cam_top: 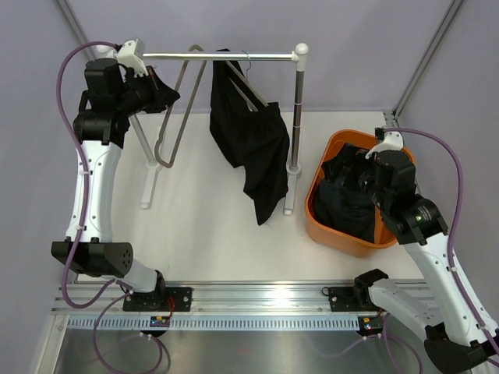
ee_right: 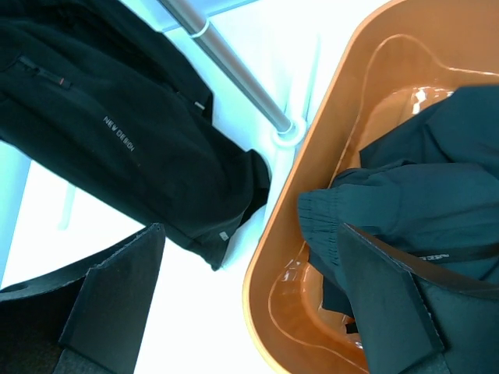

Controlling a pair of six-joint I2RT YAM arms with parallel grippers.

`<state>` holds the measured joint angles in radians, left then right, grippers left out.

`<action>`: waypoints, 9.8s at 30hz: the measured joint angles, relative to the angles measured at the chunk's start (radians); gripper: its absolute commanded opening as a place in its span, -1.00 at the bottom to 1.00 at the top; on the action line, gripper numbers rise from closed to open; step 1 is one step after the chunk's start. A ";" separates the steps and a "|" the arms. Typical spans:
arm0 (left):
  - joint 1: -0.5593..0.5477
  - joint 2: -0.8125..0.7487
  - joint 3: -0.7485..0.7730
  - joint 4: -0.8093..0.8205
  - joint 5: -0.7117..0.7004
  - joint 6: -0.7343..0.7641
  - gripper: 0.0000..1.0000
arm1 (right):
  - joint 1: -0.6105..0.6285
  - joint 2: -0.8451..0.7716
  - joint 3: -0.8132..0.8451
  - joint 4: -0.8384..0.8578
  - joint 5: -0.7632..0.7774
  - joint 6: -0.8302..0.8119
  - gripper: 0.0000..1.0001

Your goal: Remove the shorts from the hanger

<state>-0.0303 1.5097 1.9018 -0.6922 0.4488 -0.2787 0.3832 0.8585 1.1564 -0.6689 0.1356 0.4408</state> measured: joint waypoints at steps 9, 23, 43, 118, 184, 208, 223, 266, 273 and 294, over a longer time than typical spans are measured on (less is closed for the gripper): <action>0.000 0.039 0.026 0.014 -0.003 0.017 -1.00 | 0.000 0.009 -0.013 0.024 -0.053 -0.012 0.99; -0.006 0.116 0.150 0.058 -0.066 -0.002 -1.00 | 0.000 0.032 -0.013 0.058 -0.108 -0.026 0.99; -0.074 0.312 0.316 0.040 -0.212 -0.021 -1.00 | 0.000 0.044 -0.013 0.059 -0.146 -0.027 0.99; -0.753 0.343 0.259 0.336 -1.184 -0.008 0.36 | 0.000 -0.015 -0.032 -0.037 -0.097 -0.045 0.99; -0.618 0.242 0.349 0.043 -0.848 0.140 -1.00 | 0.000 0.013 -0.045 -0.031 -0.098 -0.050 0.99; -0.733 -0.137 -0.100 -0.141 -0.714 0.123 -1.00 | 0.110 0.148 0.065 0.000 -0.134 -0.068 0.83; -0.856 -0.358 -0.412 -0.125 -0.701 0.061 -1.00 | 0.412 0.323 0.196 0.072 0.034 -0.012 0.69; -0.880 -0.697 -0.538 -0.150 -0.587 0.053 -1.00 | 0.482 0.645 0.427 0.096 0.261 0.021 -1.00; -0.880 -0.754 -0.605 -0.063 -0.586 0.053 -1.00 | 0.484 0.631 0.386 0.106 0.203 0.027 -1.00; -0.881 -0.612 -0.803 0.736 -0.810 0.065 -1.00 | 0.885 0.568 0.496 -0.002 0.302 0.001 -1.00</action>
<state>-0.9115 0.8982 1.0992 0.0441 -0.3614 -0.2134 1.2686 1.4265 1.6524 -0.6708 0.4374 0.4416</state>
